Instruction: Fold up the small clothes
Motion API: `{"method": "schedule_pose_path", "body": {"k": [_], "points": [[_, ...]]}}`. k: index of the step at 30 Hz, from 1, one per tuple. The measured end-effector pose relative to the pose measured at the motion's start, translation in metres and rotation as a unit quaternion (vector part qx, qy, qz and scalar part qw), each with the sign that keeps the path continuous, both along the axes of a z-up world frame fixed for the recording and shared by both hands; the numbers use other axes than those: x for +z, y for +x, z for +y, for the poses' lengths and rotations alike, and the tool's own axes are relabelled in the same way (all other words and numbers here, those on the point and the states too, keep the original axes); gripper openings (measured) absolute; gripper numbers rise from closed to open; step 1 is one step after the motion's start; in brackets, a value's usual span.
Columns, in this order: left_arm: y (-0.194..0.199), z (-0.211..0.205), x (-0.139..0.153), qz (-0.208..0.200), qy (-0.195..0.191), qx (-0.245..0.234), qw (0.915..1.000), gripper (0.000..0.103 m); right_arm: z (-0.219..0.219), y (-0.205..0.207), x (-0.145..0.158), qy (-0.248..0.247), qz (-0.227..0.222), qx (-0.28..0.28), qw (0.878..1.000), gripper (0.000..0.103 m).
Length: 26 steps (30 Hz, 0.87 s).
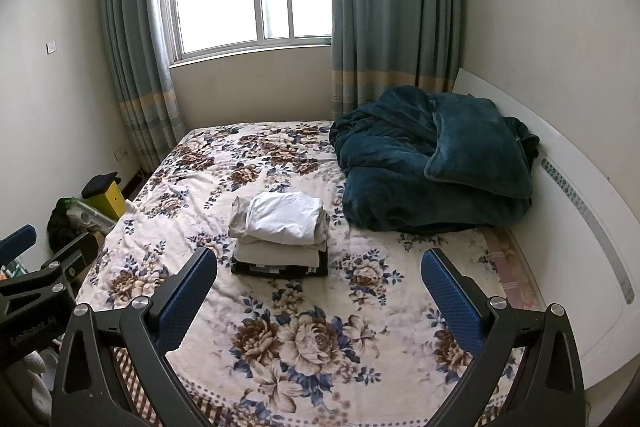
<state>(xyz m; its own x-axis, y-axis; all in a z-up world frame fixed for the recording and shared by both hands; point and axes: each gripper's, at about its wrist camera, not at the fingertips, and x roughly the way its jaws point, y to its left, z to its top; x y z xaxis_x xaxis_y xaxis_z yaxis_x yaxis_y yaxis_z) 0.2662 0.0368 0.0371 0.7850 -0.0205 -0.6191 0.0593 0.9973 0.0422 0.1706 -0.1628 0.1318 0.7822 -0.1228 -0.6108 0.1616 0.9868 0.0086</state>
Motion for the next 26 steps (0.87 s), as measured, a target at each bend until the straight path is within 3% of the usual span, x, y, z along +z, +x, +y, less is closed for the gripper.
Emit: {"method": "schedule_pose_path", "body": {"k": [26], "points": [[-0.015, -0.004, 0.011, -0.015, -0.003, 0.016, 0.9998, 0.103, 0.005, -0.006, -0.003, 0.003, -0.002, -0.002, 1.000, 0.103]]}}
